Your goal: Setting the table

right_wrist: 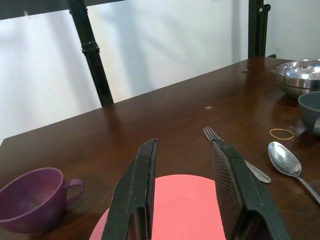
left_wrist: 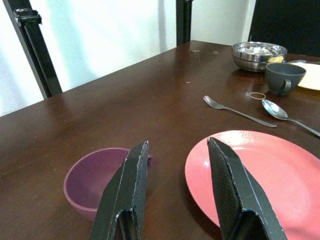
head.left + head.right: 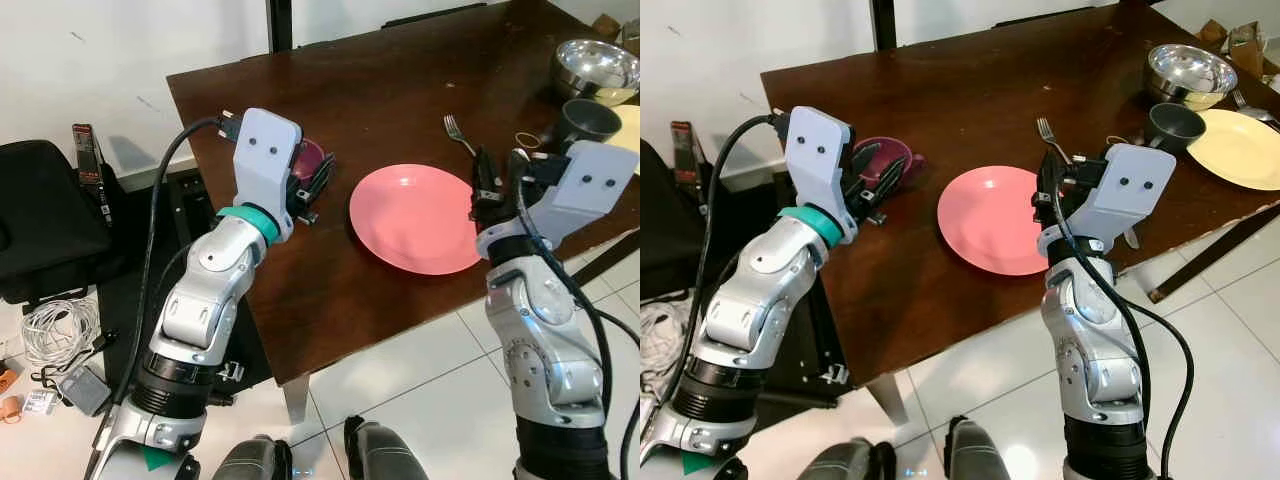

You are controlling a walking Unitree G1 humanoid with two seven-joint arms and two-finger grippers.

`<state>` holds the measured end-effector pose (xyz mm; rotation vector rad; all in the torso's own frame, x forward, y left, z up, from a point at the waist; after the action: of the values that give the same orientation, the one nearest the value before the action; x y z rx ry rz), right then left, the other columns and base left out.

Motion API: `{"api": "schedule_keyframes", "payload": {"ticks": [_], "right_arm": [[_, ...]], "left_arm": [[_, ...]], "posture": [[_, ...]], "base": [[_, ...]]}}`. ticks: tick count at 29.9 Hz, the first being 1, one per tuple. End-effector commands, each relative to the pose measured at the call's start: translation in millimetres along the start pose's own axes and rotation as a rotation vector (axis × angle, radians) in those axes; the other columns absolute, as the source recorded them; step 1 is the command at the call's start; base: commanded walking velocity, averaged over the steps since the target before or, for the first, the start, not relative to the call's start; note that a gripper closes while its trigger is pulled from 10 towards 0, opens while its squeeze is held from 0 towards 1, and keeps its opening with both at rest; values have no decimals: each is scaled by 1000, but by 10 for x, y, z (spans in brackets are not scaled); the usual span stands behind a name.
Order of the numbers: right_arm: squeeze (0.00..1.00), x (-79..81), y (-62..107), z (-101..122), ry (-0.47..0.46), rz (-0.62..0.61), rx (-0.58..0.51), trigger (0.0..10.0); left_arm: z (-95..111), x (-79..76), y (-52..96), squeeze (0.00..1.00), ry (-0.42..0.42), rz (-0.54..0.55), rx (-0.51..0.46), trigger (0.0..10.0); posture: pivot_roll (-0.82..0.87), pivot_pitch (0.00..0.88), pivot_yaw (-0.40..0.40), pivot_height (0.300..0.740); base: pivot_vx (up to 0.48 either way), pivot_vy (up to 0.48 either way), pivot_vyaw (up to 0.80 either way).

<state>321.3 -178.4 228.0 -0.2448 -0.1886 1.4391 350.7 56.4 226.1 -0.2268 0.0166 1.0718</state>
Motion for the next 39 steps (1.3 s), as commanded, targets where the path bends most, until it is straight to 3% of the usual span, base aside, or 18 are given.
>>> {"api": "schedule_keyframes", "payload": {"ticks": [1, 15, 39], "right_arm": [[0, -13, 15, 17, -6, -4, 0, 10000], [0, 9, -19, -11, 7, 13, 22, 10000], [0, -6, -36, -27, 12, 10, 34, 10000]], "left_arm": [[-65, 10, 9, 0, -3, 8, 17, 10000], [-57, -17, -14, 0, 13, 12, -2, 10000], [-46, -18, -19, 0, 17, 9, -12, 10000]], "posture": [[-113, 31, 40, 740], [-111, 19, 30, 740], [-112, 14, 29, 740]], "base": [[0, 0, 0], [0, 0, 0], [-390, 0, 0]]}}
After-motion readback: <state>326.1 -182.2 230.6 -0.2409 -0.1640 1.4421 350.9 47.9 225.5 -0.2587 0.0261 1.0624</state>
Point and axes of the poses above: a point about 5 cm out from each wrist's last joint towards the gripper, its own y axis pointing back from the gripper into the wrist, its own z axis along the axis of the wrist's last joint, x = y × z, the point moved 4 cm from there along -y, pointing out of the wrist towards the gripper, and after that the axes turned 12 degrees about y, right-handed, at the moved point
